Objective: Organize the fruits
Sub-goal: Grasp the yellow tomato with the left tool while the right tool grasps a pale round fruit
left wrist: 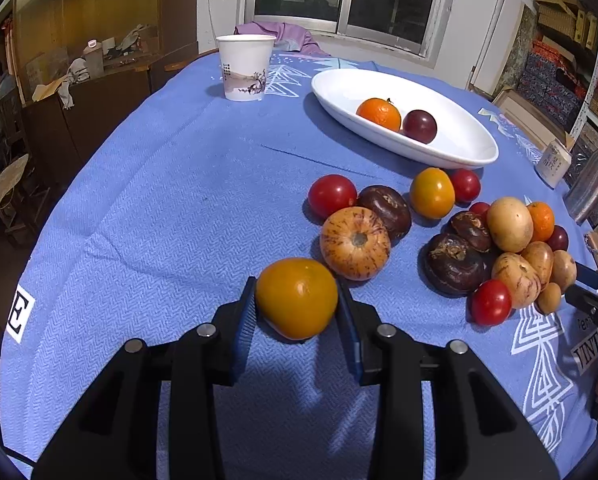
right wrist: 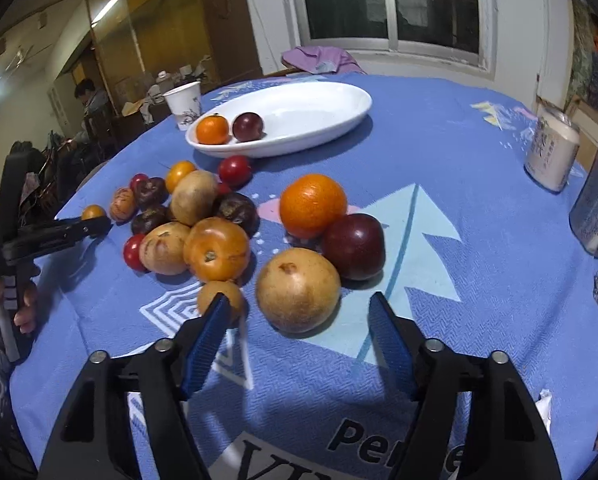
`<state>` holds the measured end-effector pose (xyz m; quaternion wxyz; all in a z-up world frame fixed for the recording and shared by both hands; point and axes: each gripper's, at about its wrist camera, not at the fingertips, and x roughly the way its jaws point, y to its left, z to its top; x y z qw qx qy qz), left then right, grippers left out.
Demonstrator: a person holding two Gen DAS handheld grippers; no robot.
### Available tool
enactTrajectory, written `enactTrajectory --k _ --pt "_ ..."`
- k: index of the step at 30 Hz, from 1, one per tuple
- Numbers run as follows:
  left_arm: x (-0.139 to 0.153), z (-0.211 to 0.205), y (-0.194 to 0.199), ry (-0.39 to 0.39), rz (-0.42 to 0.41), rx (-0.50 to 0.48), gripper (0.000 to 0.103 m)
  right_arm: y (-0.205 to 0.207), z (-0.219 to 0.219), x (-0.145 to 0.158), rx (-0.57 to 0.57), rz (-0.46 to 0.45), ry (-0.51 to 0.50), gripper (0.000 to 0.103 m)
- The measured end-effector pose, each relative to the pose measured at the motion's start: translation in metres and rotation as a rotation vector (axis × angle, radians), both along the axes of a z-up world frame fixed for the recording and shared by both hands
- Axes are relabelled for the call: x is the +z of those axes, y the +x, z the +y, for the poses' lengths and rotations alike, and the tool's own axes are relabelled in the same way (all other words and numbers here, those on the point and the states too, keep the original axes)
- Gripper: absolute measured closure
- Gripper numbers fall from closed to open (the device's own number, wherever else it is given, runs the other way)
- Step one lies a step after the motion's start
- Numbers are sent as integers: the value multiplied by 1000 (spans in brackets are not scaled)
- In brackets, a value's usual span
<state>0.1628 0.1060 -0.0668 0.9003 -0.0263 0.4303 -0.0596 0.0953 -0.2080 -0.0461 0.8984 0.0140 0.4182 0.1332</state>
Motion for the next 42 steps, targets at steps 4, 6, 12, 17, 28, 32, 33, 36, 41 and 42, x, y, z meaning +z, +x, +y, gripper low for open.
enactTrajectory --k 4,6,12,17,28,32,33,36,41,42 --pt "0 -1 1 2 1 -1 66 13 -5 -7 -13 45 52 46" --pt "0 -1 1 2 1 -1 66 16 -2 -8 -10 46 56 49" --pt "0 -4 1 -9 -3 -27 66 23 -2 -9 -19 44 68 56" --pt "1 -1 1 -33 -5 -20 66 22 -5 -9 -13 49 95 57" --pt "70 1 6 -13 -116 41 66 20 -25 61 -47 -78 128 57" --pt "118 -29 39 -3 -171 -4 66 50 -11 107 -40 -165 88 57" --pt "122 -38 48 7 -174 -19 66 59 -6 110 -35 -168 85 57" --pt "118 -67 90 37 -153 -47 66 96 15 101 -12 -137 65 57" --pt "83 -79 158 11 -77 -18 66 155 42 58 17 -28 29 57" --pt "75 -80 169 5 -63 -14 66 161 42 53 15 -16 31 57"
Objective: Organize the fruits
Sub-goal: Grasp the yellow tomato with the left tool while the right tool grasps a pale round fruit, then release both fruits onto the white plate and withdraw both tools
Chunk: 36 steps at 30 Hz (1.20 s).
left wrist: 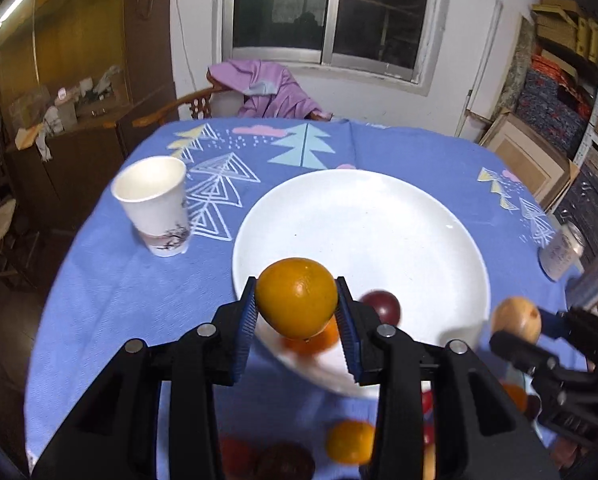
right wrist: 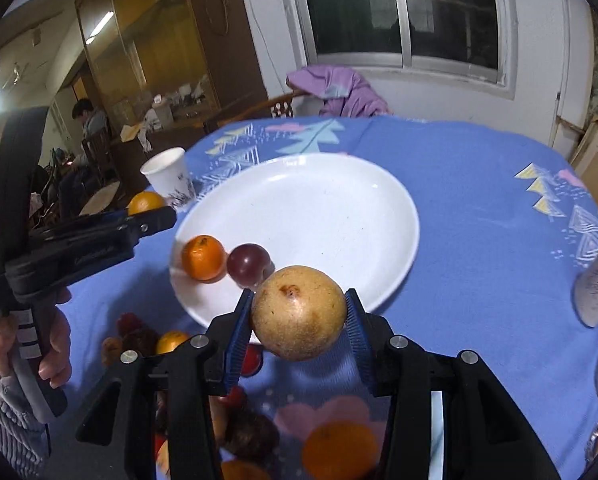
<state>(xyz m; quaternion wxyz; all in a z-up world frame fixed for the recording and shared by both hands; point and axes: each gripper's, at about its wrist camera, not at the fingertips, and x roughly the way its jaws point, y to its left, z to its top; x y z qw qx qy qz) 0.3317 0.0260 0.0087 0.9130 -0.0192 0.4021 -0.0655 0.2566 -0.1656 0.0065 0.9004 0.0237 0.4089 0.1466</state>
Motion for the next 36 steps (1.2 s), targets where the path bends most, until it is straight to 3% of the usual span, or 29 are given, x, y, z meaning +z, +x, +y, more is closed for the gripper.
enactTrajectory --k 7,12,19,21,24,26,29,33,36 --pt "-38 -4 51 -52 66 5 66 34 4 -21 14 41 -28 57" --pt "-41 -11 47 -9 56 -3 65 32 0 -17 6 35 -18 55" --pt "15 11 -14 14 -60 22 42 -21 -34 30 -29 -60 79 54" --pt "27 18 -37 21 -82 23 38 -45 -44 41 -35 -94 94 49" --pt "33 31 -81 31 -118 36 24 -88 -58 48 -60 -162 84 39" --pt "25 41 -112 41 -128 57 17 -115 -66 45 -81 -208 61 33" --pt "-1 56 -143 44 -107 93 16 -144 -78 28 -104 -235 80 28" --pt "-45 71 -156 -2 -24 129 16 -147 -93 -7 -149 -153 126 28" --pt "-58 72 -153 5 -1 139 16 -141 -98 -12 -164 -129 153 28"
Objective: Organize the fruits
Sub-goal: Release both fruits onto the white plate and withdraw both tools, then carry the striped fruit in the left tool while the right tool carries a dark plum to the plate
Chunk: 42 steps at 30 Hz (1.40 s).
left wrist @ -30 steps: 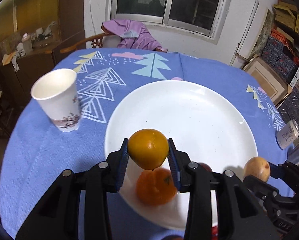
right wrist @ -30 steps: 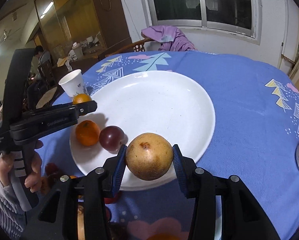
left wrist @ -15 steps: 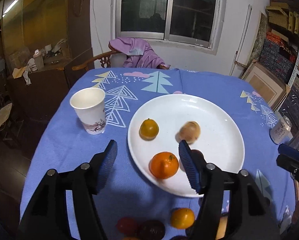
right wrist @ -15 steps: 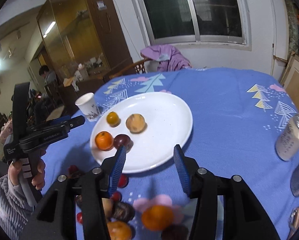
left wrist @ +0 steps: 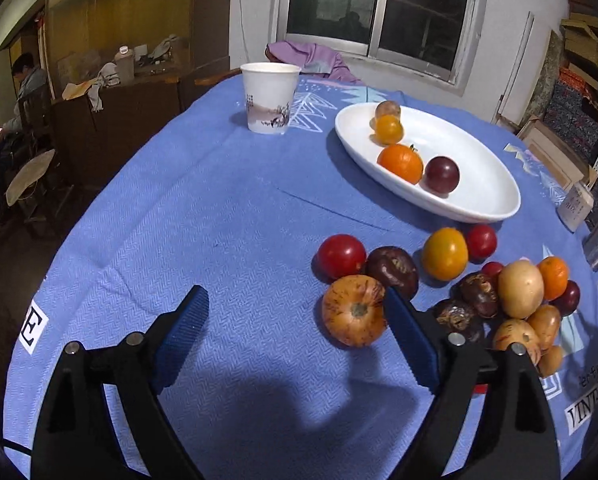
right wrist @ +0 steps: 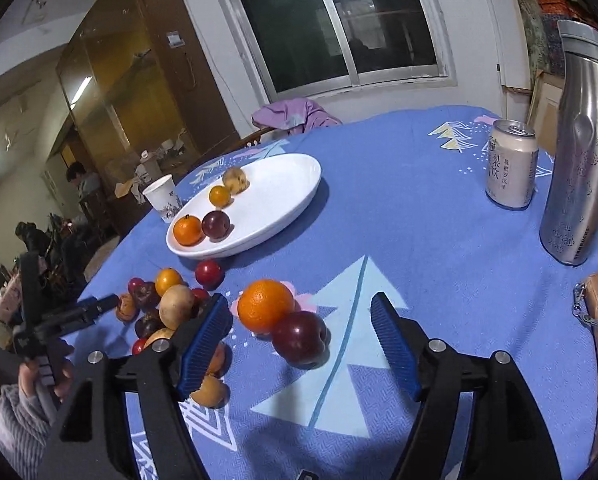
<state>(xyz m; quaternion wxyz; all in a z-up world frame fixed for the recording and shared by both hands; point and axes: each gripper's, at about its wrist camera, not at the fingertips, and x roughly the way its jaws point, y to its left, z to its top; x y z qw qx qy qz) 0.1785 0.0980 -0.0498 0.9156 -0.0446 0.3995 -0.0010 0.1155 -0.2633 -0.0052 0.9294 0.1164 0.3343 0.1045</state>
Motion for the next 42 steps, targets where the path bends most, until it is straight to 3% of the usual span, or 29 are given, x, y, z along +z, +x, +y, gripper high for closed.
enactTrajectory --k 9,14,18,20,23,26,33,42 --pt "-8 -24 3 111 8 -75 16 -1 7 -5 -7 8 -36 24" --pt "-12 -12 10 67 45 -42 14 -1 8 -7 -8 14 -40 23" --pt "-8 9 3 92 20 55 14 -2 5 -7 -17 14 -38 23" --pt "-5 19 -3 54 7 80 14 -2 4 -7 -20 13 -36 23" --pt "-7 24 -1 9 24 70 14 -2 4 -7 -19 13 -35 23" --pt "-8 18 1 28 19 51 16 -2 4 -7 -19 13 -34 23" --pt "-10 -7 9 84 20 -39 32 -2 5 -8 -17 18 -36 23" --pt "-17 -10 20 23 62 -103 54 -1 9 -11 -10 29 -59 23"
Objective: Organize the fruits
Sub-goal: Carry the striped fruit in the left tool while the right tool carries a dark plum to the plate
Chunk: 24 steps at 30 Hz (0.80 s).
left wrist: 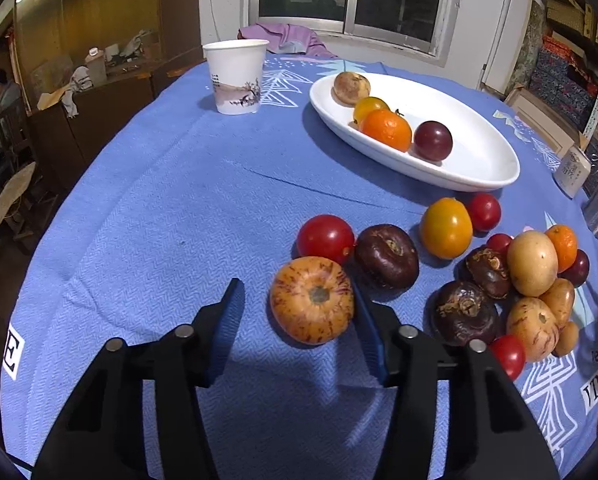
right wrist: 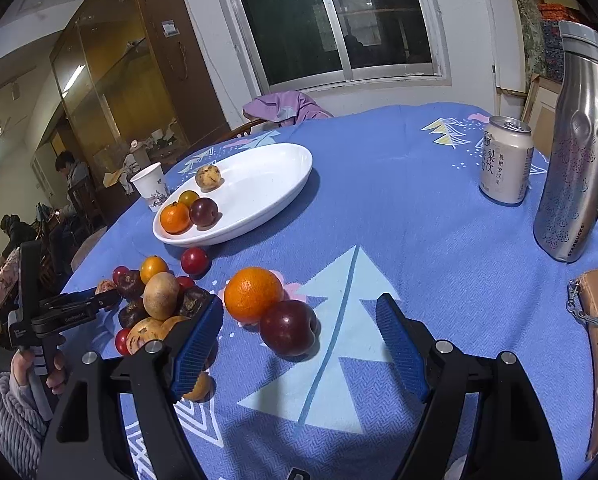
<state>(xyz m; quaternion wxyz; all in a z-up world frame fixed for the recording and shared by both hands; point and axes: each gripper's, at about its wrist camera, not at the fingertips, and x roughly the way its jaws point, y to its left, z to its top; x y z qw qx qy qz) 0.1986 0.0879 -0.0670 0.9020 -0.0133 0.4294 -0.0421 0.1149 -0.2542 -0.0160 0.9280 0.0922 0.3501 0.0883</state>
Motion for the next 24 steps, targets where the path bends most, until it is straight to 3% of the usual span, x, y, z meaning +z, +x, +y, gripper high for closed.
enactTrajectory --k 3,12,17,24 --pt "1 -1 0 -19 -6 -18 64 0 0 -1 -3 3 -3 23" --pt "5 17 0 -38 -26 63 65 7 -2 -8 -11 44 -11 23" --pt "5 14 -3 -27 -26 59 65 18 -6 -21 12 122 43 44" --pt "4 13 -4 -30 -23 56 65 27 3 -33 49 172 71 49"
